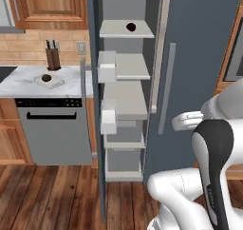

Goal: Take the eggplant and avocado out of the freezer and place them in the tupperware container on the counter. Then put the tupperware containing the vegetables back in the freezer.

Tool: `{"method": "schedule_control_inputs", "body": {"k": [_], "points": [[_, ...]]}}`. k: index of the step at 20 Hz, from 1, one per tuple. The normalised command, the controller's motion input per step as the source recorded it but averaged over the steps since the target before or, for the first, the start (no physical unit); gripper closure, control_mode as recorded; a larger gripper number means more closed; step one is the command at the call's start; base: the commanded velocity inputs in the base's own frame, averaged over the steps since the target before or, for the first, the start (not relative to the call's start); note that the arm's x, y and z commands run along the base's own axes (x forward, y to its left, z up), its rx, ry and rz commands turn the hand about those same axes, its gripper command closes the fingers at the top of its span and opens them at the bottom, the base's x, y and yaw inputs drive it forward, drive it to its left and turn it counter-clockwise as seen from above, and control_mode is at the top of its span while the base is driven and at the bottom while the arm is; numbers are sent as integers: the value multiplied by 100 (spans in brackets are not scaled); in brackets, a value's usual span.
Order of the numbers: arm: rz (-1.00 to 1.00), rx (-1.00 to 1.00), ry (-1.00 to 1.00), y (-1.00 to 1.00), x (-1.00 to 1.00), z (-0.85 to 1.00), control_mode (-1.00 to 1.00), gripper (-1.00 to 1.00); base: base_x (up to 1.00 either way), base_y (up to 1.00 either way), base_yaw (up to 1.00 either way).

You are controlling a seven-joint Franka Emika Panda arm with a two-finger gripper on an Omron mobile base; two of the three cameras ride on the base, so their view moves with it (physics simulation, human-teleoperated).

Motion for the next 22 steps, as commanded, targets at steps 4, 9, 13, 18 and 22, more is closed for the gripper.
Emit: {"method": "schedule_control_inputs", "body": {"k": [4, 9, 13, 18, 22], "points": [[0, 0, 0, 0, 0, 0, 100, -100, 56, -46, 0], [0, 0, 0, 0, 0, 0, 100, -100, 78, 0, 0], [0, 0, 0, 0, 0, 0, 100, -100, 74, 0, 0], [0, 0, 0, 0, 0, 0, 100, -100, 51, 0, 0], [0, 0, 0, 0, 0, 0, 100, -100, 45, 13, 0]]}}
